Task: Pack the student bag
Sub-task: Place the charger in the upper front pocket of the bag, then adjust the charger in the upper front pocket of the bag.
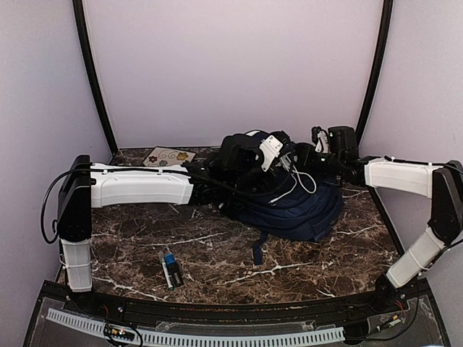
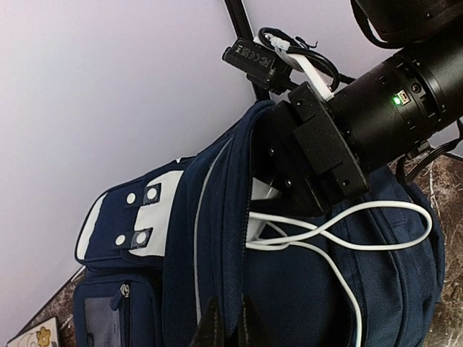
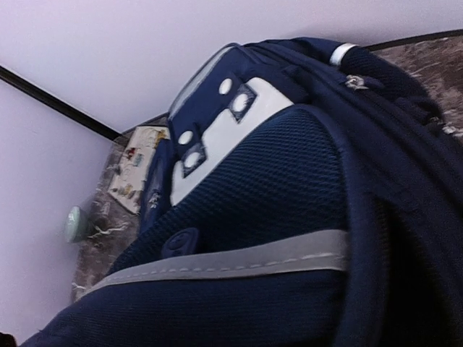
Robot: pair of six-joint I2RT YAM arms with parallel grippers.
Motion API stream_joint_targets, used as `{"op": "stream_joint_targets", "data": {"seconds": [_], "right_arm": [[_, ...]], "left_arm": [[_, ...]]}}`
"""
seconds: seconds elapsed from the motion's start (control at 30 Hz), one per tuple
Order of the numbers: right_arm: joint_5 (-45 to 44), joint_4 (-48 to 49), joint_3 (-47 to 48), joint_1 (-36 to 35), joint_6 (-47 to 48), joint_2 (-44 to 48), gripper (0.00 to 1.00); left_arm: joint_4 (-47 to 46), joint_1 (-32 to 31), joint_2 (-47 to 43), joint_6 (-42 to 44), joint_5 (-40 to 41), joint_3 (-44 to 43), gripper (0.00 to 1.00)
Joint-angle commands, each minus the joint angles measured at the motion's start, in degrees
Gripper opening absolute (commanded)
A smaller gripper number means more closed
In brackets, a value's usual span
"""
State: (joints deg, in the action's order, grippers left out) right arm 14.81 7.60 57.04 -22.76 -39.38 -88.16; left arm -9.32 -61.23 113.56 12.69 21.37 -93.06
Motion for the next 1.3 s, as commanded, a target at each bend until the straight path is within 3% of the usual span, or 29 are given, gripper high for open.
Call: {"op": "stream_joint_targets", "data": {"seconds": [0.0,0.1,0.2,0.47,0.67,0.83,0.9,0.97,1.13,1.27], "right_arm": [[-14.29,-19.54,7.43,0.7,16.12,3.06,0.46],[-15.77,-27.88,12.97,0.69,20.27,3.75,0.6],[-13.02,-32.33,15.36,0.78,21.94,4.19,0.67],[-7.06,-39.92,16.77,1.04,24.17,11.23,0.68],[10.96,-42.14,5.57,0.68,28.06,19.41,0.66],[8.73,-35.61,-4.4,0.15,26.28,23.26,0.66],[7.07,-31.88,-5.95,-0.21,25.97,23.13,0.62],[7.65,-27.14,-7.48,-0.49,24.59,22.83,0.52],[14.72,-16.33,-9.35,-0.89,19.47,19.99,0.1],[18.9,-3.37,-9.66,-0.88,11.27,13.91,0.0]], "left_arm": [[-1.65,0.87,-5.95,-4.79,-0.18,1.83,0.0],[-1.14,1.45,-5.41,-7.05,-0.78,1.84,0.0],[-0.76,1.55,-4.81,-7.83,-0.77,1.65,0.0],[0.99,1.55,-4.27,-9.95,-0.5,2.35,0.0],[2.36,1.55,-3.64,-10.53,-2.26,0.93,0.0],[3.7,1.55,-3.67,-10.59,-2.82,0.31,0.0],[4.07,1.51,-3.61,-10.9,-3.73,0.33,0.0],[4.37,1.52,-3.69,-10.85,-4.09,0.18,0.0],[4.55,1.47,-4.49,-9.77,-4.87,-0.28,0.0],[3.23,0.5,-4.98,-6.21,-7.25,-0.76,0.0]]}}
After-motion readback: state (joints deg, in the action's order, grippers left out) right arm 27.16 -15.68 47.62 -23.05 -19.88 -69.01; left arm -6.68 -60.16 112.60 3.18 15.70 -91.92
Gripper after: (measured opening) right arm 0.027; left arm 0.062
